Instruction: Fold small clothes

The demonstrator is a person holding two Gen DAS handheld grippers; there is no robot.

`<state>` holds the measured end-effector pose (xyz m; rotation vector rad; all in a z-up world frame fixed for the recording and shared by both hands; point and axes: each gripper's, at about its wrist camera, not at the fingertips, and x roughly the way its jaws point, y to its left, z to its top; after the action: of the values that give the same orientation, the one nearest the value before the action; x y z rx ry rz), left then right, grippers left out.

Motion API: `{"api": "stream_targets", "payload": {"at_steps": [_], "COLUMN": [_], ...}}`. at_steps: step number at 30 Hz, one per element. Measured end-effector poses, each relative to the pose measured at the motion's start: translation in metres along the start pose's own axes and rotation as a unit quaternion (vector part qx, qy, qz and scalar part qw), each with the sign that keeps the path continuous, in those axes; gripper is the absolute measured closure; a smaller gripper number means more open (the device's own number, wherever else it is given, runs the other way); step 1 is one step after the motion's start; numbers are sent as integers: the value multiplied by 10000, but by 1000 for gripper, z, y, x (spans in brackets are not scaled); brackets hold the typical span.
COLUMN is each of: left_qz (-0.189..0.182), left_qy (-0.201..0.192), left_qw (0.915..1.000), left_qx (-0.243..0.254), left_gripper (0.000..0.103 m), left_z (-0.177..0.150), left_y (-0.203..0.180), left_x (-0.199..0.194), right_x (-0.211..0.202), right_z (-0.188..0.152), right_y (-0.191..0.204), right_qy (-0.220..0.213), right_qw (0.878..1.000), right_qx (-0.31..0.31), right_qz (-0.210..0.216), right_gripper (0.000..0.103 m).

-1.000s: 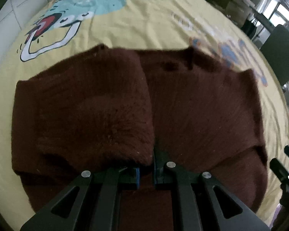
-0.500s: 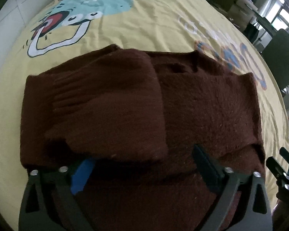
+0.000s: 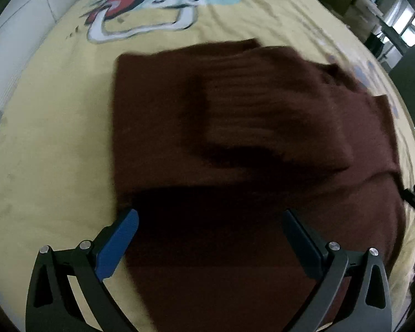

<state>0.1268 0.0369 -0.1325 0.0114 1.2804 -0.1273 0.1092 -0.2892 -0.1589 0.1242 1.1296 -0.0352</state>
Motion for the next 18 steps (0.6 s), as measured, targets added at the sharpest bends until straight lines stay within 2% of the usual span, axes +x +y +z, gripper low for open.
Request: {"api": "stream_targets", "payload": {"at_steps": [4,9,11,12,15,18], "left_qz": [166,245,217,163,-4,-112], "left_qy": [-71,-142,-143,-145,-266,-297], "left_qw": [9997,9994,9995,9995,9993,9994], "left_qx": [-180,-206,-203,-224,-264,-126], "left_gripper": [1,4,17,27,31,43], "left_z": [-3,2,6,8,12,13], "left_y": [31,42,46,47,52,54], "left_x": [5,23,29,32,35,36], "right_x": [2,11,15,16,18,16], "right_z": [3,0,-1,0,4,15], "right_y": [16,35,44,47,62,86], "right_qy": [17,143,207,224,221,167], "right_qw": [9999,9993,9988,9985,9978,9960], "right_qx": [-149,-334,-452,-497,-631,-877], "right_qz": [49,23,3,-14,-13,58], "right_gripper": [0,0,0,0,0,0]}}
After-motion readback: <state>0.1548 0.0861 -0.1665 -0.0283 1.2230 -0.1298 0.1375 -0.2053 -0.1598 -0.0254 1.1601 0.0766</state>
